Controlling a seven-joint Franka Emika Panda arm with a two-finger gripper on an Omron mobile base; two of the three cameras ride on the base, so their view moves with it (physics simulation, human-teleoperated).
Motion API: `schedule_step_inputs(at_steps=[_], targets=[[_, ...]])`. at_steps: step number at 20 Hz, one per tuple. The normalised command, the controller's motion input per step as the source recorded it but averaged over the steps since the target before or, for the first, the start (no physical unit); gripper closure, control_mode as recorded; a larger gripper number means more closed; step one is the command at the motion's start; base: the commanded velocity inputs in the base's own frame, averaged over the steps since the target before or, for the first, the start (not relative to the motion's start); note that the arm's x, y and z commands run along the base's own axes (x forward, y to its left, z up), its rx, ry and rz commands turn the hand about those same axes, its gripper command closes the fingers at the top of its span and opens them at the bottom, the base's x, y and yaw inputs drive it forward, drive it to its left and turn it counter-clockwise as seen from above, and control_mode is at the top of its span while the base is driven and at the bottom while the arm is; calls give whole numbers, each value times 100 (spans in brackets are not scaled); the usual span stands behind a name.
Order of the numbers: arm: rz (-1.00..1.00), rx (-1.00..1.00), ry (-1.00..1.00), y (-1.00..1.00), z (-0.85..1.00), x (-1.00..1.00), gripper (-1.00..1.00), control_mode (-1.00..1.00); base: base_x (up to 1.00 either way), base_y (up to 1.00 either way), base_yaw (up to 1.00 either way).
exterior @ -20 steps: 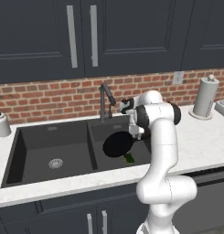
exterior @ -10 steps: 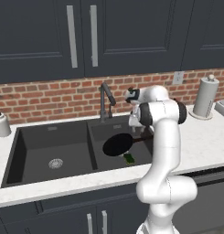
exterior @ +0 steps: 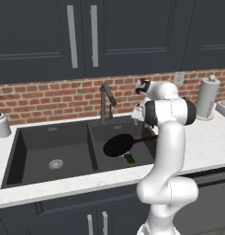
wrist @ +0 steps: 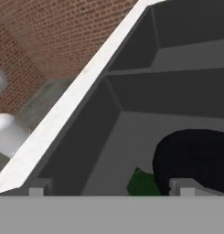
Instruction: Pick the pan and sponge and place them into the sink. Then turn on the water.
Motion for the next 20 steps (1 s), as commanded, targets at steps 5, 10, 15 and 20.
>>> schedule_step_inputs(at_steps=[5, 10, 15, 20], targets=[[-19, 18, -1, 8, 9, -8, -100, -100, 0, 0, 0], [-15, 1, 0, 20, 0, -2, -100, -100, 0, 0, 0], [-15, 0, 1, 22, 0, 0, -100, -100, 0, 0, 0], [-13, 0, 5, 15, 0, 1, -100, -100, 0, 0, 0]])
